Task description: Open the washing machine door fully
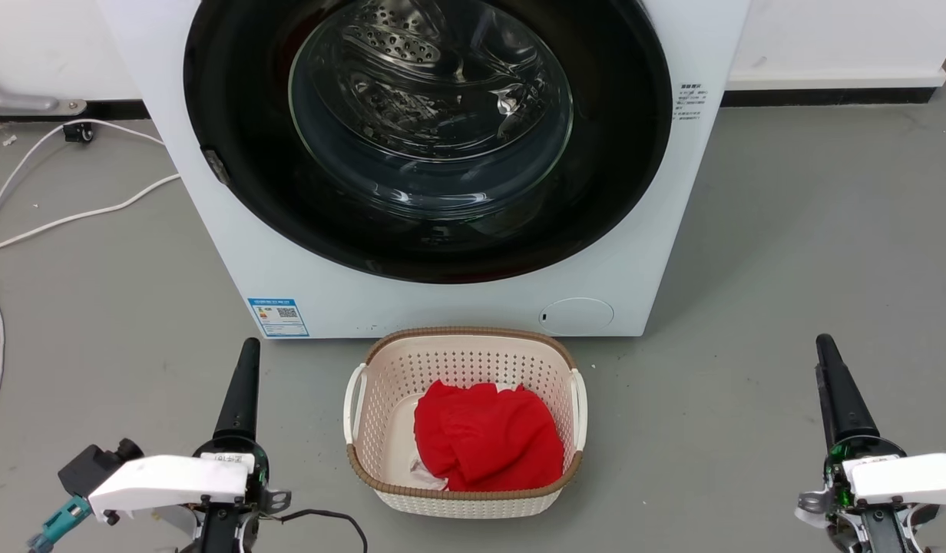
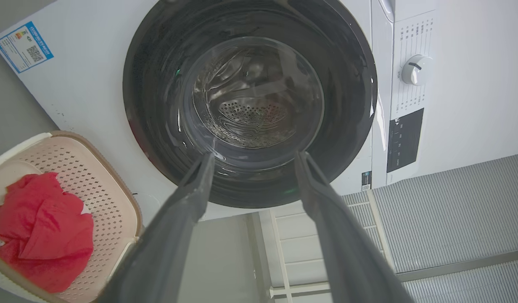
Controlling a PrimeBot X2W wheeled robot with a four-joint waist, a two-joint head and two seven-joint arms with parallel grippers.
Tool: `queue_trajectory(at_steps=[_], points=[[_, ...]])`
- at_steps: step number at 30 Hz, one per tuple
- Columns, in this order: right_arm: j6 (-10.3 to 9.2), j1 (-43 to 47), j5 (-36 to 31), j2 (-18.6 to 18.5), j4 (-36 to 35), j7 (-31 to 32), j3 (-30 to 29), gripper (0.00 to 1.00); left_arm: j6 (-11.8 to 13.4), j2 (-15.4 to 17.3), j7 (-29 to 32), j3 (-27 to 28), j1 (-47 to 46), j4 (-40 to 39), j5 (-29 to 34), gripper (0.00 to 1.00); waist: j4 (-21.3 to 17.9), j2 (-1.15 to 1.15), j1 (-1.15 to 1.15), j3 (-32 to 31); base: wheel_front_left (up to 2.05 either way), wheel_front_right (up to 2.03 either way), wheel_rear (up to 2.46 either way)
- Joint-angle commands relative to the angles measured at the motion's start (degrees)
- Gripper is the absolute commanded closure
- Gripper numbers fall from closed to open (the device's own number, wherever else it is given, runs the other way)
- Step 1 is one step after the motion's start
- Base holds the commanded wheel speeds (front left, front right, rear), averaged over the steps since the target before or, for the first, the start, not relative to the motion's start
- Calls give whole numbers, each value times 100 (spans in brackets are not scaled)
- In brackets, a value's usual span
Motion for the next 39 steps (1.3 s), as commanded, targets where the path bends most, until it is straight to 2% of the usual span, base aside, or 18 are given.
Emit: queue_trajectory(at_steps=[1, 6, 10, 17, 23, 39], points=[[0, -24, -350, -8, -195, -64, 12, 0, -9, 17, -59, 3, -190, -168, 231, 0, -3, 0, 0, 7, 0, 0, 0], [0, 29, -1203, -8, -392, -178, 56, 0, -10, 17, -173, -5, -180, -316, 895, 0, -10, 0, 0, 27, 0, 0, 0], [0, 93, -2047, -6, -541, -286, 102, 0, 24, 18, -280, -77, -125, -420, 1655, 0, -12, 0, 0, 33, 0, 0, 0], [0, 190, -2977, 0, -670, -424, 176, 0, 165, 18, -422, -239, -43, -526, 2658, 0, -16, 0, 0, 33, 0, 0, 0], [0, 259, -3553, 4, -726, -476, 202, 0, 262, 19, -535, -348, 21, -557, 3337, 0, -9, 0, 0, 30, 0, 0, 0], [0, 382, -4788, 12, -911, -504, 225, 0, 428, 94, -809, -511, 158, -501, 4562, 0, -1, 0, 0, 11, 0, 0, 0]])
